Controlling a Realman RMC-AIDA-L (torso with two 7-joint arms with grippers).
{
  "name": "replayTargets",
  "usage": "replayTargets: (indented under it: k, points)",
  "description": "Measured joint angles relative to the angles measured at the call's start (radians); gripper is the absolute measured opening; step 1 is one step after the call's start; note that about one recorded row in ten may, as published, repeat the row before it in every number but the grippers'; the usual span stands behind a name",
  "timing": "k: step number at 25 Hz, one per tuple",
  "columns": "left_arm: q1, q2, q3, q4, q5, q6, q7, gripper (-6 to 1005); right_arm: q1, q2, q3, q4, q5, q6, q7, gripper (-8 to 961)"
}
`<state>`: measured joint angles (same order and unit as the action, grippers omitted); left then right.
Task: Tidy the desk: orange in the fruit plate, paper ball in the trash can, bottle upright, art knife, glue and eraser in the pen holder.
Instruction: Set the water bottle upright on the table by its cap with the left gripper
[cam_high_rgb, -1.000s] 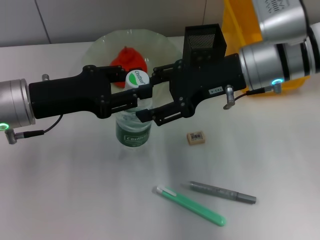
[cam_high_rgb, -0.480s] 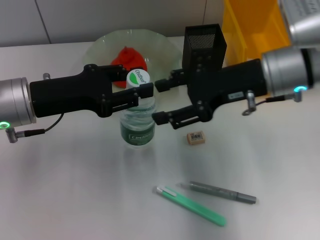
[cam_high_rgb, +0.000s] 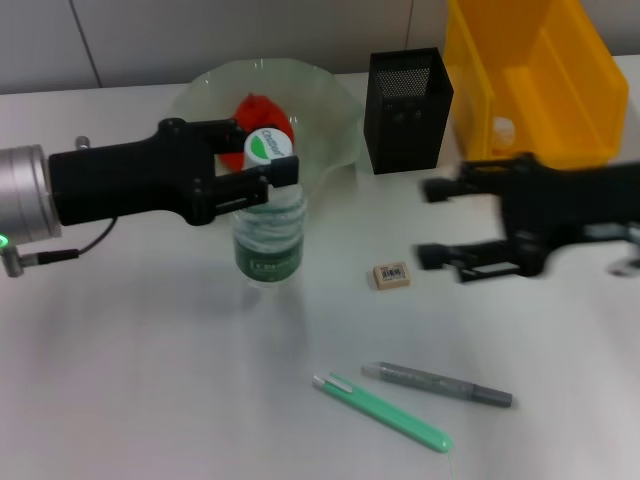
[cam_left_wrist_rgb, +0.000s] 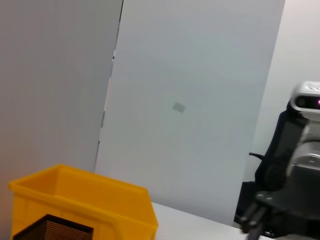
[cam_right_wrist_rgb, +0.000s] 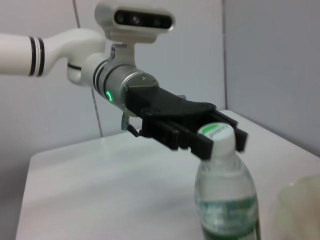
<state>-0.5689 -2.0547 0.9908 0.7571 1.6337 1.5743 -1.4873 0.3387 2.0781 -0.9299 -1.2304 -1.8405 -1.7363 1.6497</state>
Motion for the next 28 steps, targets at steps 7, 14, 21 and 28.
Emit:
replayTargets:
  k: [7, 14, 21, 28]
  points:
    - [0.006, 0.022, -0.003, 0.052, 0.0, 0.004, -0.042, 478, -0.092, -0.003, 0.286, -0.003, 0.016, -0.249, -0.012, 768]
    - [0.025, 0.056, -0.11, 0.085, 0.001, -0.046, -0.093, 478, -0.124, -0.009, 0.402, 0.024, -0.036, -0.31, -0.035, 768]
    - [0.045, 0.062, -0.116, 0.086, 0.023, -0.098, -0.111, 478, -0.119, -0.012, 0.406, 0.072, -0.051, -0.308, -0.047, 768]
    - [0.049, 0.039, -0.119, 0.087, 0.074, -0.152, -0.116, 478, -0.099, -0.012, 0.396, 0.097, -0.061, -0.303, -0.048, 767]
